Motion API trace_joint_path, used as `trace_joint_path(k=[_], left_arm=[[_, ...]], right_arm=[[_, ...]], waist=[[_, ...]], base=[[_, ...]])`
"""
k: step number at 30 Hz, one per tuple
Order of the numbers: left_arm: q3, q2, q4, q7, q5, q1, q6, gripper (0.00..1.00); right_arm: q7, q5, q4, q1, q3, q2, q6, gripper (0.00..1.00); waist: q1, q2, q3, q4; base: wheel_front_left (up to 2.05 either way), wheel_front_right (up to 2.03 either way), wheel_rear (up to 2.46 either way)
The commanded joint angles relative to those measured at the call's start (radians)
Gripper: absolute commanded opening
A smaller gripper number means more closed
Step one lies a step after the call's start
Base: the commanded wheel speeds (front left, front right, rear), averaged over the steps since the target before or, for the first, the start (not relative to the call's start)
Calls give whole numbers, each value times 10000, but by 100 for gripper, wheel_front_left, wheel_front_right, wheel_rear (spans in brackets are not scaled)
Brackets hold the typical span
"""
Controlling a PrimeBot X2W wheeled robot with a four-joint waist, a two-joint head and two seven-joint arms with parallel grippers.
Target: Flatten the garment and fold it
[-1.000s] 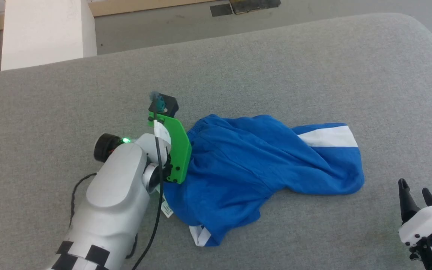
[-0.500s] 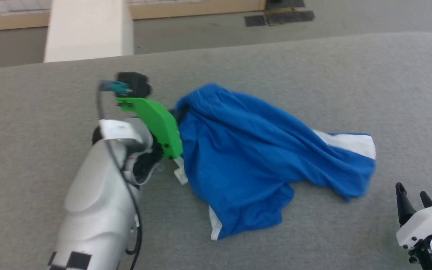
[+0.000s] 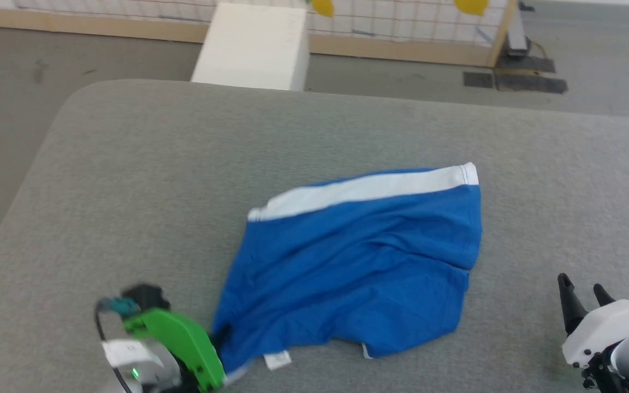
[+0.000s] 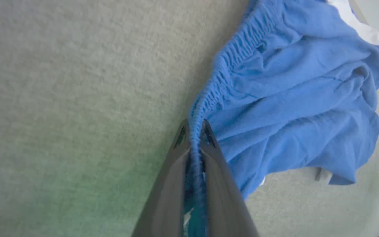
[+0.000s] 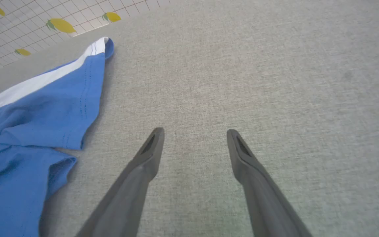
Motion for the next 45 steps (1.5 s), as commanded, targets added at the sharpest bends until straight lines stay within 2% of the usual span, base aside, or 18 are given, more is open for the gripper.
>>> trace_joint_path(k=[1, 2, 3, 6, 9, 12, 13, 15, 20, 25, 31, 32, 33, 39, 45], left_arm=[[-69, -128, -7, 178, -204, 262, 53, 0], [-54, -206, -16, 224, -325, 388, 64, 27], [20, -279, -61, 193, -454, 496, 86, 100], [405, -451, -426, -125, -871, 515, 36, 100], [839, -300, -979, -569, -913, 216, 4, 100], [956, 109, -1383, -818, -480, -379, 23, 100], [735, 417, -1452, -779, 11, -912, 23, 100], [-379, 852, -848, -245, 1185, -2513, -216, 100], [-1375, 1004, 714, 407, 2102, -3844, -391, 100], [-1682, 990, 2109, 716, 2405, -4365, -281, 100], [-1789, 823, 3004, 383, 2368, -4506, -429, 100], [-1808, 794, 3078, 271, 2359, -4543, -492, 31], [-1811, 772, 3116, 133, 2362, -4574, -531, 0], [-1792, 514, 3185, -690, 2236, -4592, -740, 0], [-1467, 272, 2635, -1603, 1872, -4106, -718, 0]], right_arm=[[32, -22, 18, -5, 60, -10, -13, 100], [43, -31, 19, -20, 102, -10, -13, 100], [54, -36, 18, -45, 149, -10, -13, 100], [61, -48, 2, -106, 255, -10, -13, 100], [84, -84, -12, -127, 303, -10, -13, 100], [96, -112, -24, -141, 302, -10, -13, 100], [113, -120, -28, -172, 320, -10, -13, 100], [155, -111, -88, -293, 413, -10, -13, 100], [178, -131, -165, -416, 467, -10, -13, 100], [138, -158, -216, -468, 389, -10, -13, 100], [88, -162, -266, -432, 300, -10, -13, 100], [79, -159, -271, -439, 287, -10, -13, 100], [71, -161, -266, -451, 281, -10, -13, 100], [89, -213, -228, -573, 499, -10, -13, 100], [430, -344, -759, -1280, 1344, -10, -13, 100]], waist=[[0, 0, -195, 369], [0, 0, -184, 370], [0, 0, -162, 351], [0, 0, -110, 290], [0, 0, -49, 169], [0, 0, 38, 14], [0, 0, 126, -116], [0, 0, 429, -496], [0, 0, 746, -924], [0, 0, 936, -1239], [0, 0, 1103, -1316], [0, 0, 1134, -1298], [0, 0, 1151, -1280], [0, 0, 1150, -1104], [0, 0, 1169, -919]], base=[[0, 0, 0], [0, 0, 0], [0, 0, 0], [0, 0, 0], [0, 0, 0], [0, 0, 0], [0, 0, 0], [0, 0, 0], [0, 0, 0], [0, 0, 0], [0, 0, 0], [0, 0, 0], [0, 0, 0], [0, 0, 0], [0, 0, 0]])
